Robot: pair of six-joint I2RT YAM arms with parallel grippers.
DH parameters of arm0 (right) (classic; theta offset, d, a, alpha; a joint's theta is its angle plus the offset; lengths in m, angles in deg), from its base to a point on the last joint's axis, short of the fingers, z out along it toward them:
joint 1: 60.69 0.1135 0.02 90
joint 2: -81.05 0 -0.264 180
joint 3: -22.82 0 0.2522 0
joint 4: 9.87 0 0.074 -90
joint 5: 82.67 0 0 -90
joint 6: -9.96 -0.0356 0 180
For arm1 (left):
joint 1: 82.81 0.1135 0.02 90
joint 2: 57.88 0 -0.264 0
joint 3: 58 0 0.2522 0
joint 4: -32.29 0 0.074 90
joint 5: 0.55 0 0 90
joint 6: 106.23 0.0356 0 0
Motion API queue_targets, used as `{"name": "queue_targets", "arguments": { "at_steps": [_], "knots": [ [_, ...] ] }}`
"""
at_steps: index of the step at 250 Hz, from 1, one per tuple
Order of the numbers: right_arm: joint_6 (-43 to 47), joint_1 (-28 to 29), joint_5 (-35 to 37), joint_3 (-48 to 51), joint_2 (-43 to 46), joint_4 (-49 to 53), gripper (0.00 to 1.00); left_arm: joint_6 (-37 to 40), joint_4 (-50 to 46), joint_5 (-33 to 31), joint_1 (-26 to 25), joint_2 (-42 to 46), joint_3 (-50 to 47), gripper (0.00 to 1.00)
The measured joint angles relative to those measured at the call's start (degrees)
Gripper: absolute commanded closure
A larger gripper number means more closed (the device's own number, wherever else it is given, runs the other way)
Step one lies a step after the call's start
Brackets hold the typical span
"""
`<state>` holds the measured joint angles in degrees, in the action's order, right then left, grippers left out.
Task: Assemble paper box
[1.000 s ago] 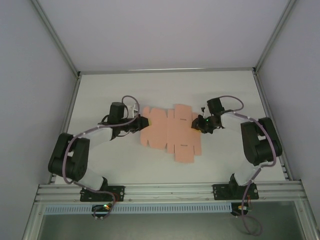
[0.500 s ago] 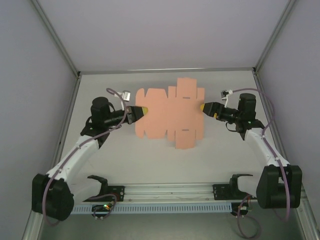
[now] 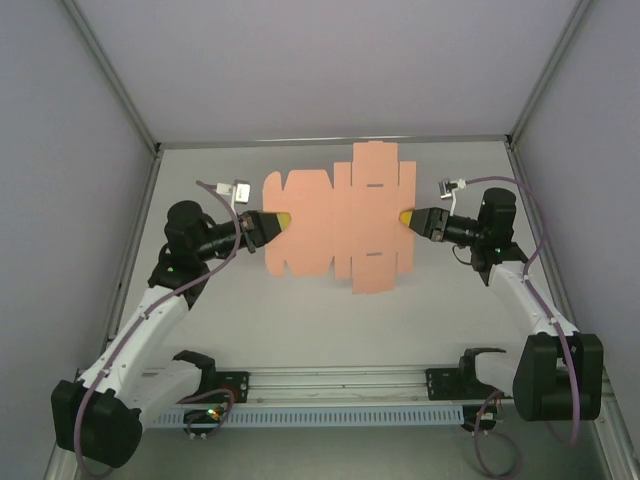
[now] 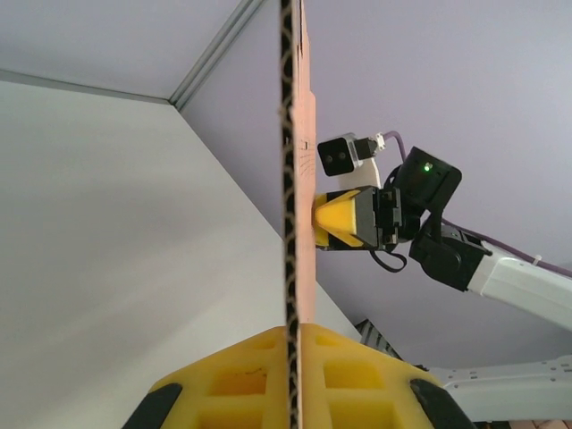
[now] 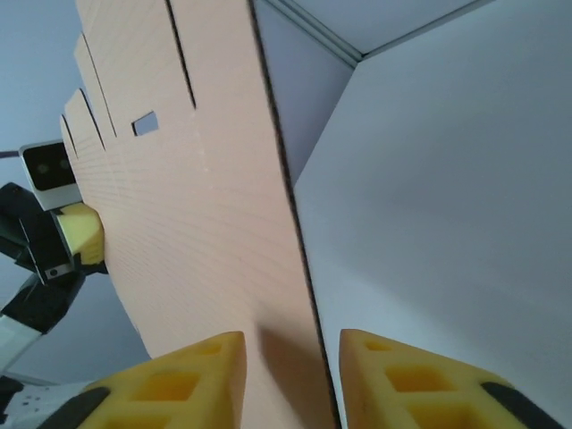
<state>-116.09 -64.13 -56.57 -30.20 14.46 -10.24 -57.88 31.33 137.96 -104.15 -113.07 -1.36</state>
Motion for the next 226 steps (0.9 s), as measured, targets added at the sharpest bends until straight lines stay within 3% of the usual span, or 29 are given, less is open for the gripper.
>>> {"name": "queue_targets", "arguments": {
  "at_steps": [84,103,135,226],
  "knots": [
    [4.9,0.7,1.7,1.5,5.7,5.6,0.77,0.0,-0.9,-2.3,0.0,0.0,-0.5,1.00],
    [5.7,1.5,1.7,2.4,6.2,5.6,0.84,0.0,-0.9,-2.5,0.0,0.0,-0.6,1.00],
    [7.2,2.4,2.1,2.6,6.7,7.2,0.80,0.0,-0.9,-2.9,0.3,0.0,-1.4,1.00],
    [13.2,3.9,7.4,2.6,9.3,17.0,0.84,0.0,-0.9,-4.2,1.1,0.0,-3.0,1.00]
  ]
}}
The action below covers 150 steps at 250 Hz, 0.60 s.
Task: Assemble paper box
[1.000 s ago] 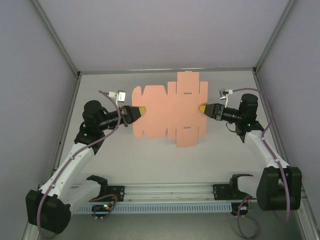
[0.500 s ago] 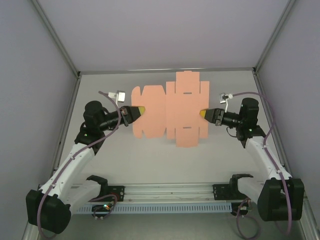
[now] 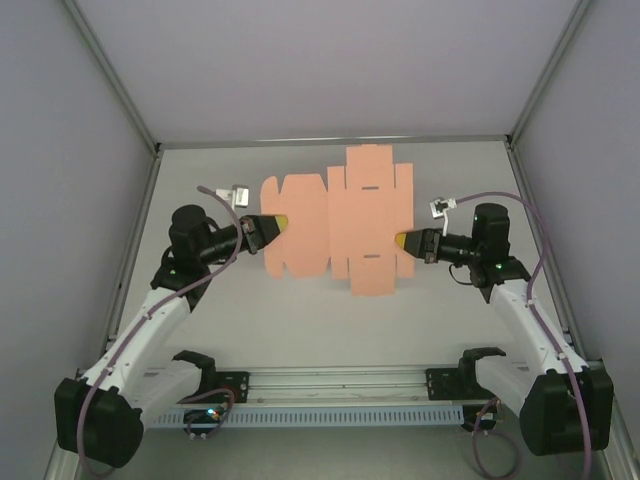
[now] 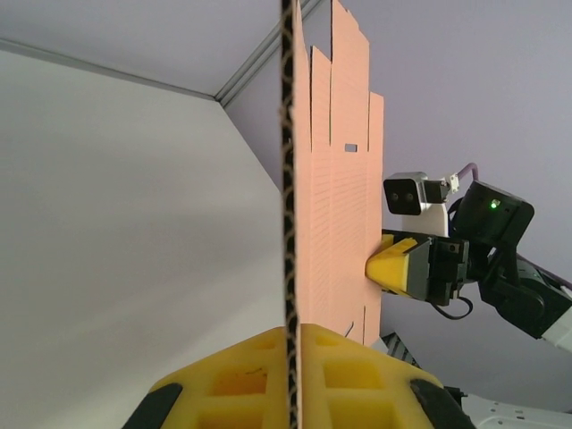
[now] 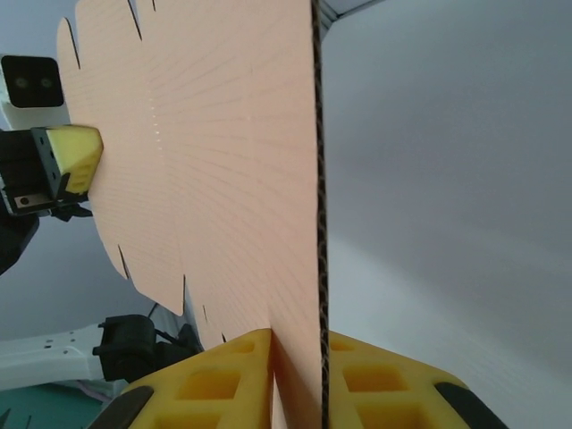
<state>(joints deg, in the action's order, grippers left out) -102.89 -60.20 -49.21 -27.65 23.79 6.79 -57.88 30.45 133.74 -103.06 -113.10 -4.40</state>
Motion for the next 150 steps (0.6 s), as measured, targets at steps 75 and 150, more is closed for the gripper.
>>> {"name": "queue_targets", "arguments": {
  "at_steps": [75,150],
  "knots": [
    [3.7,2.9,7.9,-3.5,-0.1,7.6,1.00,0.1,-1.7,-1.0,0.0,0.0,-0.5,1.00],
    [10.6,19.5,36.7,-15.5,-3.3,19.8,1.00,2.6,-3.7,-10.2,-1.6,-0.2,-1.9,1.00]
  ]
}}
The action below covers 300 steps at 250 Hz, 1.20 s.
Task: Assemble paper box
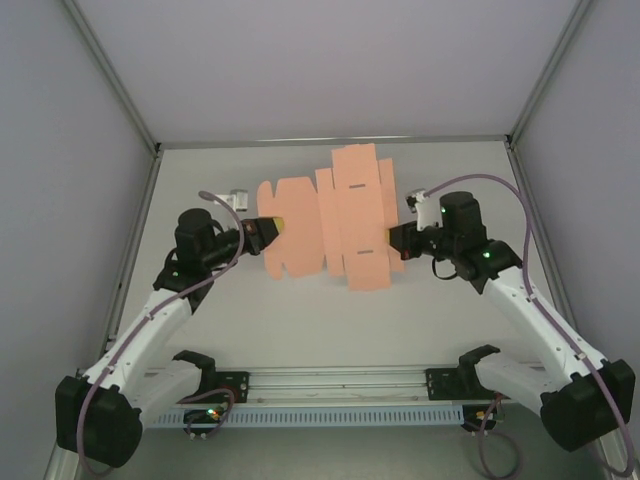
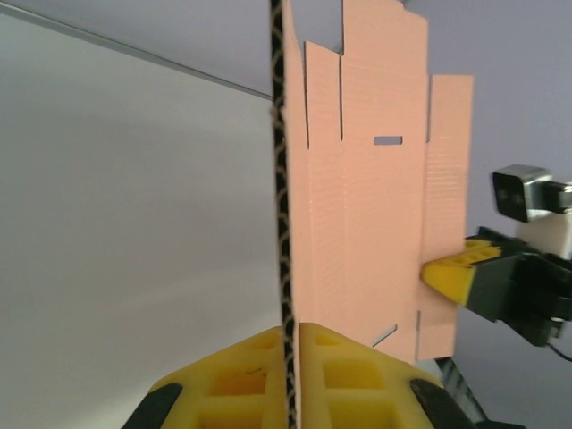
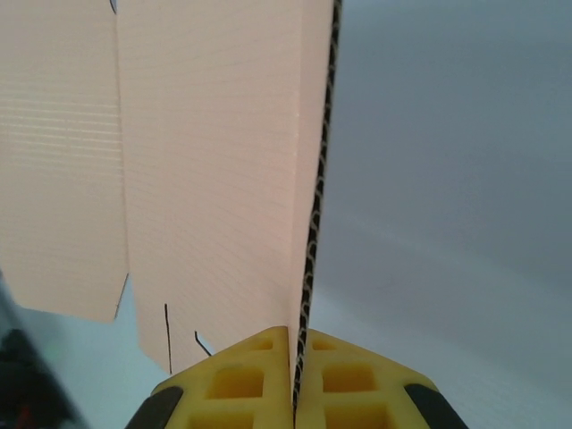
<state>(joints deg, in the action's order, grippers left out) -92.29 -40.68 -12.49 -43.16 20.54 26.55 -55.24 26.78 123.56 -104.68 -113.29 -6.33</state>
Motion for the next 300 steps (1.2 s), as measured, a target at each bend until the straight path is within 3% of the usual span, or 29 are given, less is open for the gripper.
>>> {"name": "queue_targets", "arguments": {
  "at_steps": [66,88,100,118,136,140,143,201,232,268,300],
  "knots": [
    [9.2,17.4,30.5,-11.8,-14.5,6.4,1.00,-1.1,3.1,-9.0,-1.1,-4.6,-4.3,0.99],
    [14.0,21.7,38.4,-14.2,-19.4,6.9,1.00,-1.5,3.8,-11.5,-1.4,-5.7,-5.7,0.89],
    [16.7,23.0,41.3,-14.7,-21.4,6.1,1.00,-1.7,3.8,-12.0,-1.9,-6.2,-6.4,0.75],
    [21.6,24.0,44.0,-14.9,-23.7,4.1,1.00,-1.8,2.9,-12.5,-2.7,-6.9,-7.5,0.37],
    [27.5,24.2,45.0,-14.3,-24.6,1.9,1.00,-1.7,0.0,-13.8,-2.9,-6.8,-7.9,0.15],
    [29.1,24.1,45.2,-13.9,-24.7,1.1,1.00,-1.7,-1.0,-14.4,-2.9,-6.6,-7.9,0.03],
    [30.0,24.1,45.2,-13.6,-24.7,0.4,1.00,-1.7,-1.6,-14.8,-2.9,-6.6,-7.9,0.00],
    [50.7,24.1,46.5,-5.8,-26.3,-10.4,1.00,0.0,-16.7,-25.0,-2.8,1.1,-7.4,0.00],
    [58.7,24.0,46.6,-3.9,-28.3,-17.0,1.00,0.2,-22.0,-27.1,-2.1,4.3,-4.9,0.00],
    [65.4,23.8,46.6,-2.0,-30.6,-24.1,1.00,-0.5,-21.7,-22.5,1.3,2.5,0.3,0.02],
    [69.0,23.7,46.6,-0.8,-32.3,-28.9,1.00,-3.0,-16.1,-13.6,1.7,-6.0,6.8,0.23]
  ]
}}
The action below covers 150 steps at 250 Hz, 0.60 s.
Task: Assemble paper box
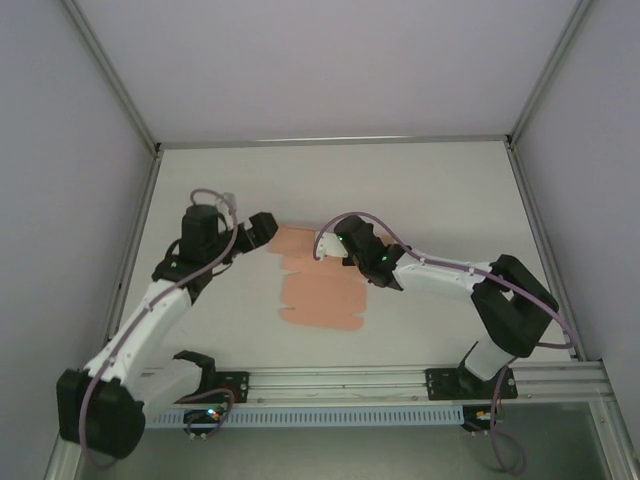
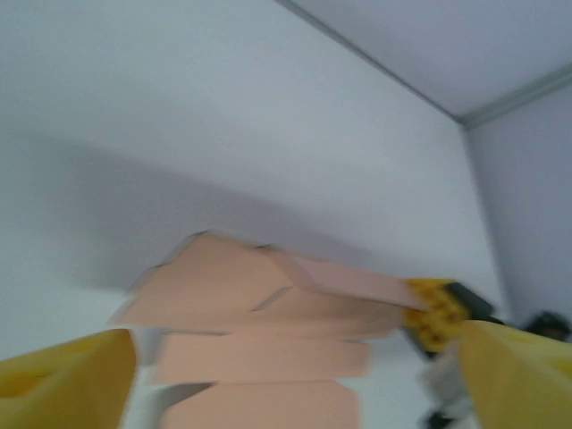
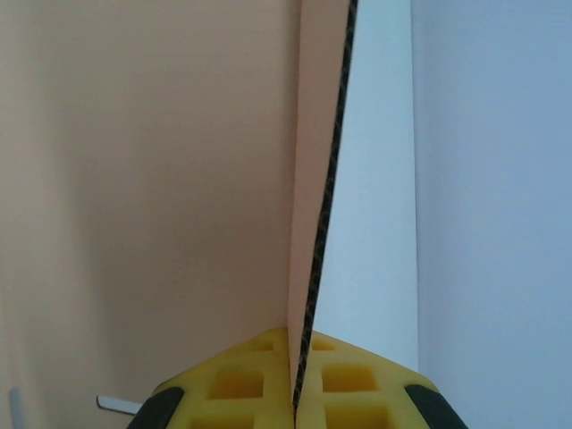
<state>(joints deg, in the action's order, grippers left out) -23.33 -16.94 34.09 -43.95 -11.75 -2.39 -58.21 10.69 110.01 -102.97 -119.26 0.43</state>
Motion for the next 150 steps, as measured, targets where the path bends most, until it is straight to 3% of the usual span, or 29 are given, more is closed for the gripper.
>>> {"name": "queue_targets", "arguments": {
  "at_steps": [56,150],
  "knots": [
    [0.6,-0.7,-0.6,0.0,-1.4,-3.0,1.00,-0.4,6.0,11.4,-1.3,-15.0,7.8,0.44],
    [-0.6,-1.7,-0.8,0.0,-1.7,-3.9,1.00,-2.0,12.5,15.7,-2.7,-17.7,3.1,0.52]
  ]
}}
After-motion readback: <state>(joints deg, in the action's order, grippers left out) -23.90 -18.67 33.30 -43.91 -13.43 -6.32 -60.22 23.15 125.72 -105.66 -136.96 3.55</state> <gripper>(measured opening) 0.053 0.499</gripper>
